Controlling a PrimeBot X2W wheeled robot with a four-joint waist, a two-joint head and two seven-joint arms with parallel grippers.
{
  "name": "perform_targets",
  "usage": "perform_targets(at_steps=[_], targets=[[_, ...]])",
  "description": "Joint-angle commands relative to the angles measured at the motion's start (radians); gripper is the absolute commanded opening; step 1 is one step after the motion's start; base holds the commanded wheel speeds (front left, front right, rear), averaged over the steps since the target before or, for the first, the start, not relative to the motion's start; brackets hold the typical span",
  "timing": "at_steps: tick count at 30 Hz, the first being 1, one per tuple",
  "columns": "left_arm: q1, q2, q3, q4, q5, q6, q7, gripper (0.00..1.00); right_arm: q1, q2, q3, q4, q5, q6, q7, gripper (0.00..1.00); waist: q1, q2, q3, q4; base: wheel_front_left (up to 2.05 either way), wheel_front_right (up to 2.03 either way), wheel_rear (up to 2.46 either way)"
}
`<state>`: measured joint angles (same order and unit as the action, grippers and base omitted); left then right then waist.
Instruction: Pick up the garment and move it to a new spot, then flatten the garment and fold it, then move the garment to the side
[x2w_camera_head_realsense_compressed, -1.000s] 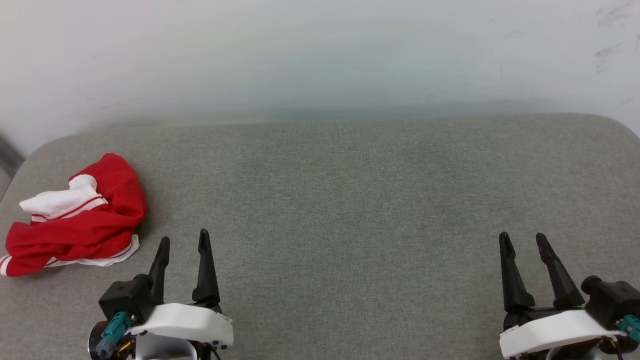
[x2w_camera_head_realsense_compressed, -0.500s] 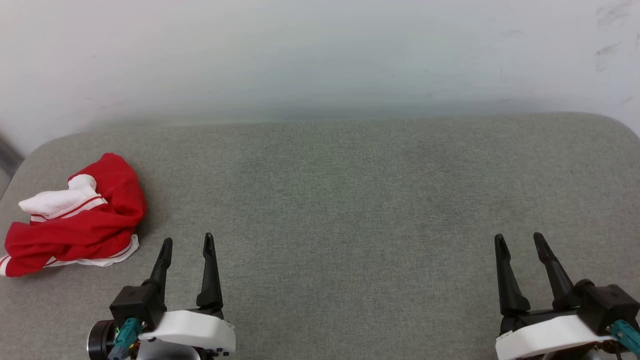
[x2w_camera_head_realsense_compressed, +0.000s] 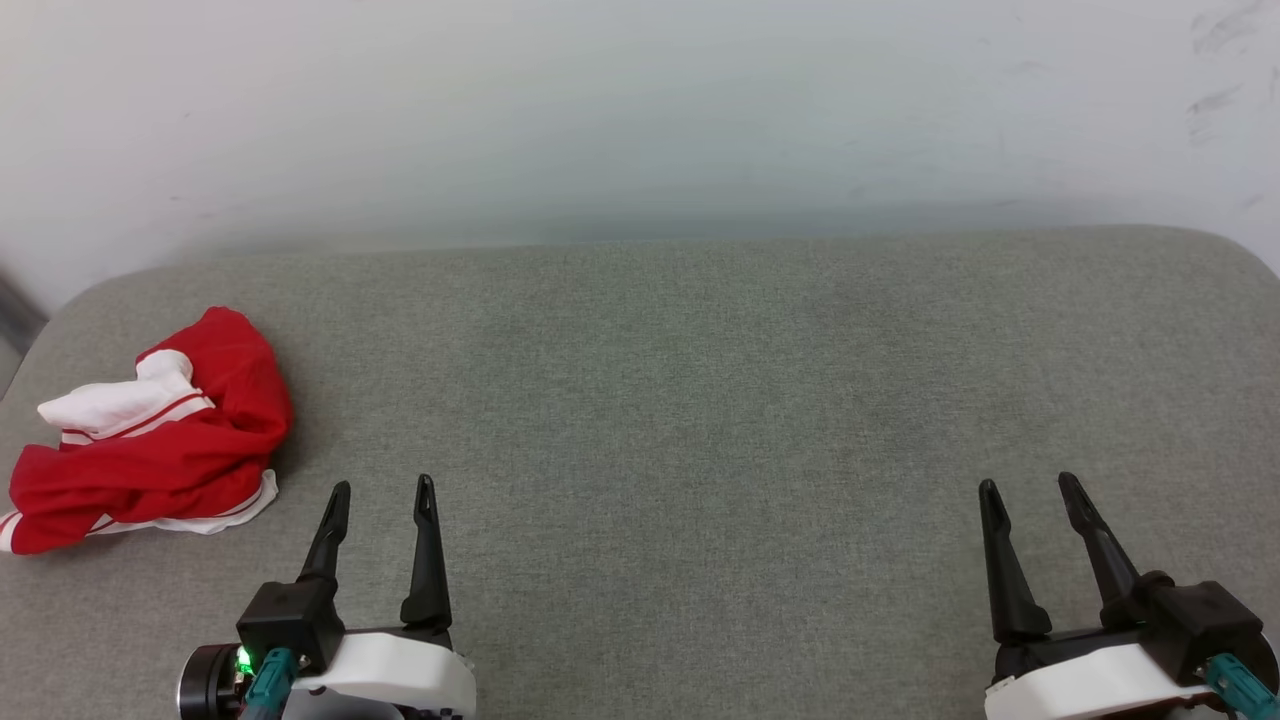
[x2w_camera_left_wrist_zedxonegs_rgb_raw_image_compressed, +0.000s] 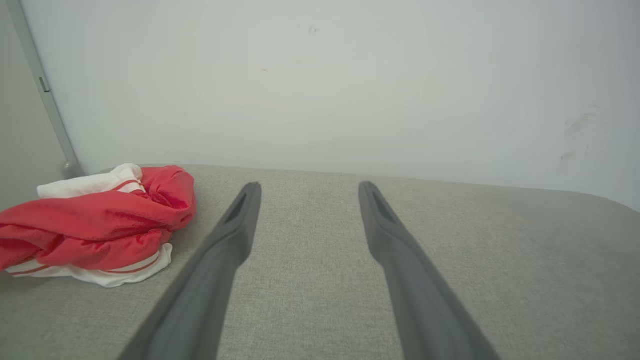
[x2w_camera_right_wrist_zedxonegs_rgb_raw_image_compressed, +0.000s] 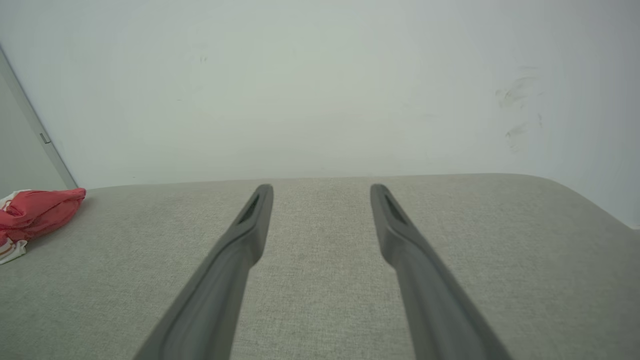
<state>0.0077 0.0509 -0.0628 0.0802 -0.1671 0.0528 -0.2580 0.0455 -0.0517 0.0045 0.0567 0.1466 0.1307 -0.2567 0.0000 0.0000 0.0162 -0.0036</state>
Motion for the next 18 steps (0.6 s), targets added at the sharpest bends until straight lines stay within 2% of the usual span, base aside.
perform_targets(at_steps=[1,18], targets=[[0.008,-0.001,-0.002,-0.001,0.015,0.004,-0.010,1.00,0.011,0.003,-0.004,0.000,-0.015,0.000,-0.011,1.00,0.0000,0.0000,0.000,-0.001,0.00,0.00,0.00],[0.006,-0.001,0.007,0.012,-0.027,-0.001,-0.008,1.00,0.010,0.003,-0.008,0.013,0.022,0.000,-0.010,1.00,0.0000,0.0000,0.003,-0.001,0.00,0.00,0.00]])
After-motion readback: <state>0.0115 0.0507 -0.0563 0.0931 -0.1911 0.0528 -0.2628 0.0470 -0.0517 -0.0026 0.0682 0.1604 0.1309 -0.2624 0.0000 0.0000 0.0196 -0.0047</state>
